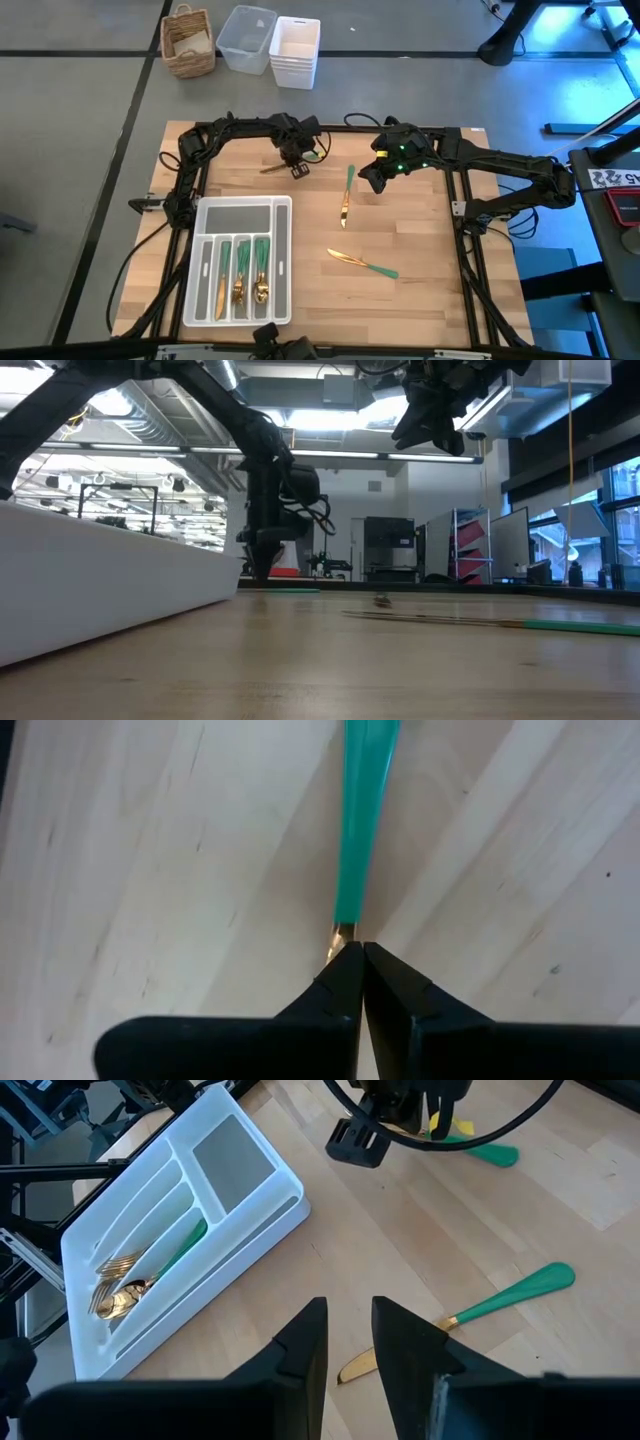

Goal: Sort silverware
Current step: Put the green knife on the silverware tray

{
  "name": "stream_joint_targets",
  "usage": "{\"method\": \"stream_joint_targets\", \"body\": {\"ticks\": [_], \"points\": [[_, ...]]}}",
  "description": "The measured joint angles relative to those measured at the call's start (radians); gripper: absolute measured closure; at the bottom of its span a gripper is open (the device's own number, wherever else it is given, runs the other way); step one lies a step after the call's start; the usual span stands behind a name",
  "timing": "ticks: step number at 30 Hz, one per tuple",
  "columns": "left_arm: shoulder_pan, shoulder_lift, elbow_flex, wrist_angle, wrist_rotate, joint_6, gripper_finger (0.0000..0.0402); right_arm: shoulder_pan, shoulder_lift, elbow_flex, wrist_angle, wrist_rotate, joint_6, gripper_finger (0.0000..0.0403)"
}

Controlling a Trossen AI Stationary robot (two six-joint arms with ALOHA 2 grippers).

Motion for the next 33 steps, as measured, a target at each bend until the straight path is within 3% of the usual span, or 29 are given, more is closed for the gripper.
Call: {"method": "stream_joint_targets", "body": {"ticks": [6, 16, 24, 33], "points": [[0.001, -0.001, 0.0, -0.007, -0.002, 0.034, 0.0383, 0.0, 0.0, 0.0, 0.0, 0.0, 0.0, 0.032], [0.003, -0.002, -0.038, 0.036, -0.011, 0.087, 0.0285, 0.0, 0.0, 0.0, -0.001, -0.001, 0.0, 0.032], [0.007, -0.001, -0.039, 0.149, -0.012, 0.063, 0.0279, 0.0, 0.0, 0.0, -0.001, -0.001, 0.0, 0.032], [0.021, 0.013, -0.037, 0.057, -0.012, 0.077, 0.0279, 0.0, 0.0, 0.0, -0.007, -0.001, 0.001, 0.032]]}}
